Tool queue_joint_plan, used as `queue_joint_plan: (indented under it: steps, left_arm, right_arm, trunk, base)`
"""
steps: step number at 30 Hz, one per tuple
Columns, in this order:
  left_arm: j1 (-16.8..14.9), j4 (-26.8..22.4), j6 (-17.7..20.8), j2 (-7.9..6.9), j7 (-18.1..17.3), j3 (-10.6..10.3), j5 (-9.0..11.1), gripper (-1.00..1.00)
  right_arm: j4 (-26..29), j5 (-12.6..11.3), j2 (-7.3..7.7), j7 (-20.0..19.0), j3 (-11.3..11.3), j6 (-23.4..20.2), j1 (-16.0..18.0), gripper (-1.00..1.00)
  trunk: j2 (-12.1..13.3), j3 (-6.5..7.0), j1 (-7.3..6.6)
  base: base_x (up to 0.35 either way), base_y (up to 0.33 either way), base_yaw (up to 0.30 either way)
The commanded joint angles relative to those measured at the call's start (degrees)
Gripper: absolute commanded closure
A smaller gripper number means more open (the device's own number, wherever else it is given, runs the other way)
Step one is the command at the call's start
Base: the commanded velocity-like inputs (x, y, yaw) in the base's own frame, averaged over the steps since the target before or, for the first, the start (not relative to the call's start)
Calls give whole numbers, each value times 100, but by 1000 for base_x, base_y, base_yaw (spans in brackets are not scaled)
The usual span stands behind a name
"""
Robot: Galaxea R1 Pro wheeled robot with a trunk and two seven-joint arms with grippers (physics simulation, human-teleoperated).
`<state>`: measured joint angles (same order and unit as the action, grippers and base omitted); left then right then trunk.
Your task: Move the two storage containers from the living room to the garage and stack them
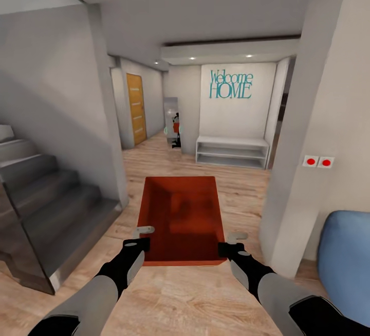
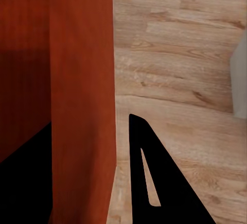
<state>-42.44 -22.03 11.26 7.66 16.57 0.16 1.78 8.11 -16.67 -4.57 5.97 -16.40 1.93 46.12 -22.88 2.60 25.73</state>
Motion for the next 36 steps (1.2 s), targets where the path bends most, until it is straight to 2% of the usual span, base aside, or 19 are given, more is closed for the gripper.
queue_joint_plan:
  steps: [1,36]
  left_arm:
    - [-1,-12,52,-37,127,125,-64,100]
    - [-1,-13,52,-37,127,125,-55,100]
  right_arm:
    - [6,6,7,36,181,28,3,100]
    - [-1,3,8,36,183,35,3,100]
  trunk:
    - [-4,-2,5]
    - [-4,-2,5]
  base:
    - [325,0,0]
    - [325,0,0]
